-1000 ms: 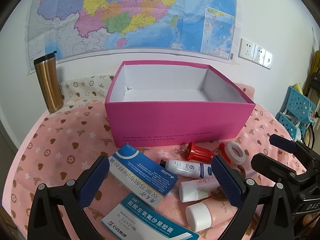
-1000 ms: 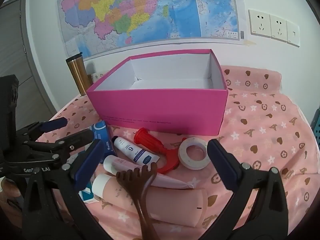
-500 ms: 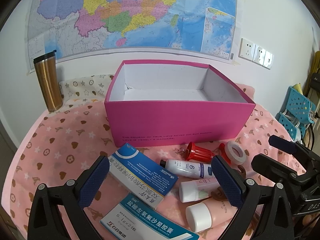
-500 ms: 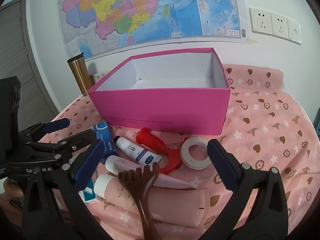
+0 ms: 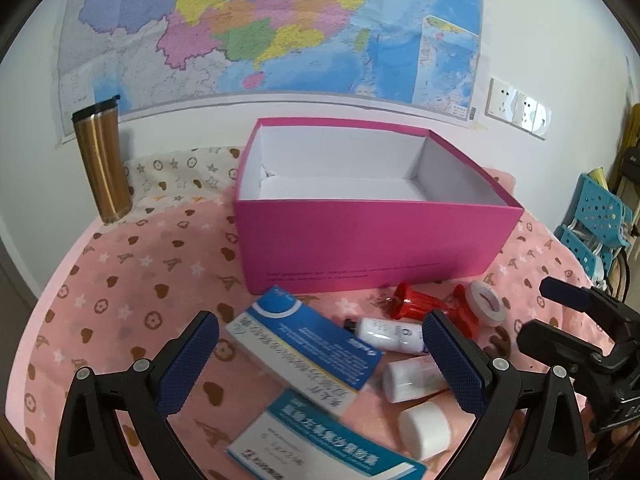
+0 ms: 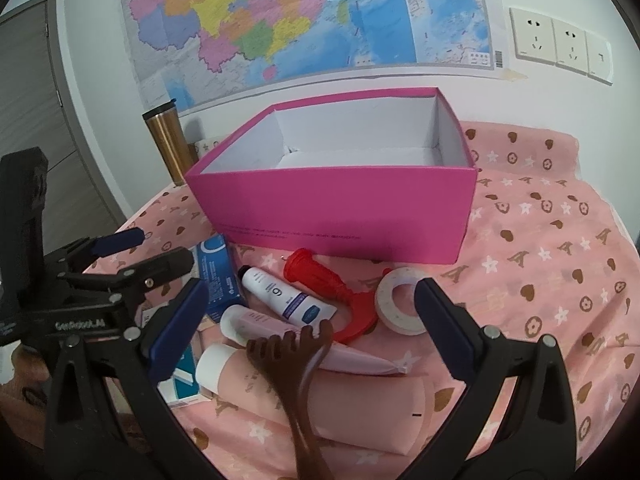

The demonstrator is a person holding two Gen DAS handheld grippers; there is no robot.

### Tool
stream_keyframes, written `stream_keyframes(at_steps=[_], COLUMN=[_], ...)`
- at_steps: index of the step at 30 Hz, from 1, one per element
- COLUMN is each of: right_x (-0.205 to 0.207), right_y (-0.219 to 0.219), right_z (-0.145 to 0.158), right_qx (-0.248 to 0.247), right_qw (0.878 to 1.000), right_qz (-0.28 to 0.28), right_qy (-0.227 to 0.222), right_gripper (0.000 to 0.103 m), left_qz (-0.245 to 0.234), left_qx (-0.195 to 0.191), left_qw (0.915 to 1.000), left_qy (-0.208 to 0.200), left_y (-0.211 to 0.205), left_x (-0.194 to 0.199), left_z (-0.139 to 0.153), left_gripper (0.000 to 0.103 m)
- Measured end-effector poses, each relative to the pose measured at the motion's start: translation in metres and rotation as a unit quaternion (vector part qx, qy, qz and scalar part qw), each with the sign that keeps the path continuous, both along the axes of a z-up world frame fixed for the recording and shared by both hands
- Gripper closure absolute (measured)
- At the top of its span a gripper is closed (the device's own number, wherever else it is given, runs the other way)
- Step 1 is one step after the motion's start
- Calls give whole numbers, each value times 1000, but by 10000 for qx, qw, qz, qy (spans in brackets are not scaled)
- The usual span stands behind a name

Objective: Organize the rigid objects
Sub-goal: 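Reach the right gripper to the blue-and-white medicine box and grasp it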

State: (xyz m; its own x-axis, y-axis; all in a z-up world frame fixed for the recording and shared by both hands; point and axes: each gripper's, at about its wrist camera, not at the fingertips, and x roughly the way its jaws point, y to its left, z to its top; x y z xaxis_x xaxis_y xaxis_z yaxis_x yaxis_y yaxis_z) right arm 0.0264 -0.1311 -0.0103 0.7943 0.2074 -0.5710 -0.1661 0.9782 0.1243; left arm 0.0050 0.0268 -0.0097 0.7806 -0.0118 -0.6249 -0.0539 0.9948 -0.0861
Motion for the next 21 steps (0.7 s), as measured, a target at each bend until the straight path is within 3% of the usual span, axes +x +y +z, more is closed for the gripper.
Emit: stream_keyframes(at_steps=[6,12,17,21], right_x=[8,16,25,32], right_y=[13,40,60,79], right_z=[-8,-22,-27,-31], right_qx=[223,190,24,18], right_qw=[9985,9945,9903,9839], right_qz=[415,938,1257,1663], right_qy=[285,431,596,659], right_gripper=[9,22,27,39], left_qz=[54,8,-112,-140], left_qx=[103,141,9,-25], left_qw=[9999,9996,9991,9987], left_qy=[90,238,397,488], left_y=[23,40,50,54], left_x=[5,15,25,31], left_z=[-7,-16,-23,-29], left_gripper=[2,16,26,27])
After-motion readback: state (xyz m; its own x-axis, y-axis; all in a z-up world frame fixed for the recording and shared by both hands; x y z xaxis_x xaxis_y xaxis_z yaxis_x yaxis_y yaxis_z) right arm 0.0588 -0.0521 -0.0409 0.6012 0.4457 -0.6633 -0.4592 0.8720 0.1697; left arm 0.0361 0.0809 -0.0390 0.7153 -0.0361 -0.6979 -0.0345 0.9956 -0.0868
